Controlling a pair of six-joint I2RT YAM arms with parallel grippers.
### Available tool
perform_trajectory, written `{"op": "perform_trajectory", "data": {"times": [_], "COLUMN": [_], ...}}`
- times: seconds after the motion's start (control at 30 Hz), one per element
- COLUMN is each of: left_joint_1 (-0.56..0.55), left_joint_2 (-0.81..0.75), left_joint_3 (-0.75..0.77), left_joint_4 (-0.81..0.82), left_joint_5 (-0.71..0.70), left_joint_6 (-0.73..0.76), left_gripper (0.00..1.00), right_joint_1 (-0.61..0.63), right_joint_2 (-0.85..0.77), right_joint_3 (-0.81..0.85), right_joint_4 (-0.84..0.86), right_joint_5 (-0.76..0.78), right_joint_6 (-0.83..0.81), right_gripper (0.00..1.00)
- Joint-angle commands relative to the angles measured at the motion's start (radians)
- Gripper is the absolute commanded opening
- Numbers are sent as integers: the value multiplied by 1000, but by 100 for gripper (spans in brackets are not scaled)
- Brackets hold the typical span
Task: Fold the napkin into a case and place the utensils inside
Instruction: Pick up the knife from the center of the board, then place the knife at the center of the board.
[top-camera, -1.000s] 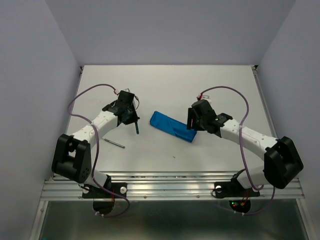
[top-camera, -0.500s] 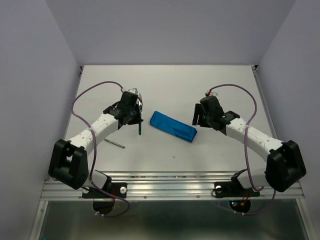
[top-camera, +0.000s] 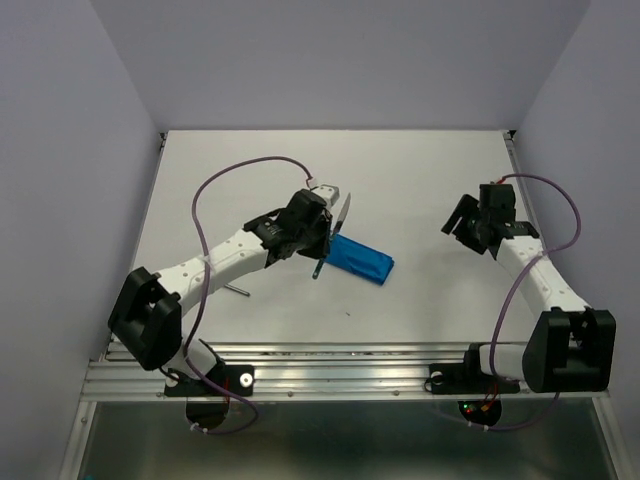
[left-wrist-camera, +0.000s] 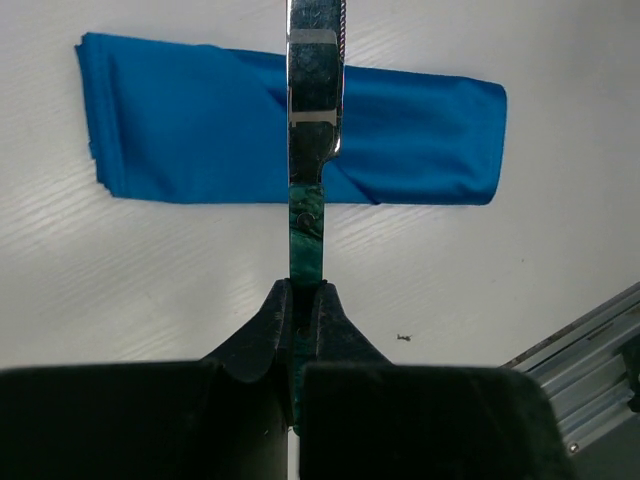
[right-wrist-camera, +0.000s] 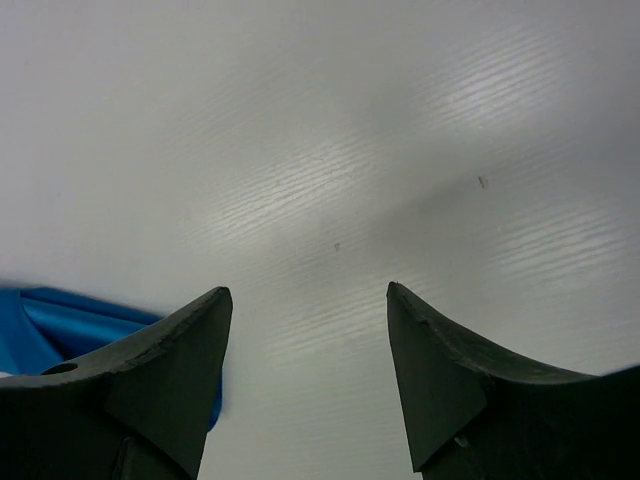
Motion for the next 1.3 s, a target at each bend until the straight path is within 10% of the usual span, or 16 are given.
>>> {"op": "perform_trajectory", "data": {"times": [0.0,1.27], "left_joint_1": [-90,-408], "left_joint_2": [46,425], "left_joint_3": [81,195], "left_joint_4": [33,114], "left_joint_5": [9,-6], "left_joint_6": [83,351], "left_gripper": [0,9], "right_joint_1": [-35,-72], "right_joint_2": [-64,-155], "right_joint_3": [1,-3], "right_joint_4": [-24,-55], "right_joint_5": [-81,3], "right_joint_6": [-7,29], "right_gripper": [69,72]}}
